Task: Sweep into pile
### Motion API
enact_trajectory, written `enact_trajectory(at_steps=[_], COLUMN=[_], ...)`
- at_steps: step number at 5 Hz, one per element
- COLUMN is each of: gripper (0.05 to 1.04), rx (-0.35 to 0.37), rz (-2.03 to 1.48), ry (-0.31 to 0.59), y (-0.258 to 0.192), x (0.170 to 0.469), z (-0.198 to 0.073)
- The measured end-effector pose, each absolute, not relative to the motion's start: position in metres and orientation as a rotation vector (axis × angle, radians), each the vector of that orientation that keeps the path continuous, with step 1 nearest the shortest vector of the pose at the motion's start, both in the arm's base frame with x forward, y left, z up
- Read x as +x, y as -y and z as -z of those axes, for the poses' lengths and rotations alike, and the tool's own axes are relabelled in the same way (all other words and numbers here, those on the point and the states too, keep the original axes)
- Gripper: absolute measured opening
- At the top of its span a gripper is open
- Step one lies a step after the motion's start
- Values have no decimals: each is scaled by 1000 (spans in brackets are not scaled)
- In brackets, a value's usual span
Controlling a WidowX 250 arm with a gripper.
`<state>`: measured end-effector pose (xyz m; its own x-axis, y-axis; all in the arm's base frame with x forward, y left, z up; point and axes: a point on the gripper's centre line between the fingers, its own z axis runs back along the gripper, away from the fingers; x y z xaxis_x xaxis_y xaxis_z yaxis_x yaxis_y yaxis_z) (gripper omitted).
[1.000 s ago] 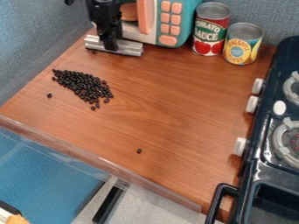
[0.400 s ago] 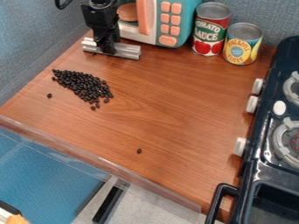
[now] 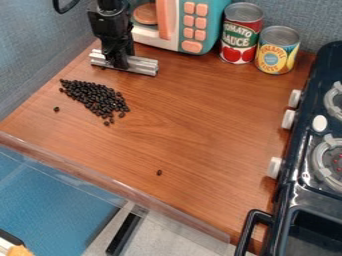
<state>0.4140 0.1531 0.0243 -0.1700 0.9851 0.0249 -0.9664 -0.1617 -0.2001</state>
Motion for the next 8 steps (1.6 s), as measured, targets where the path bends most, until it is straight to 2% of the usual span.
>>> enact_trajectory(at_steps=[2,5,6,8], gripper=[364,364,363,363], rx=[-126,-154,-172,-279], rz=[-1723,-1722,-1721,-1739], ry=[174,198,203,227], y=[-146,-142,-140,-138], x=[388,363,365,388], z=[-24,-24,-24,-30])
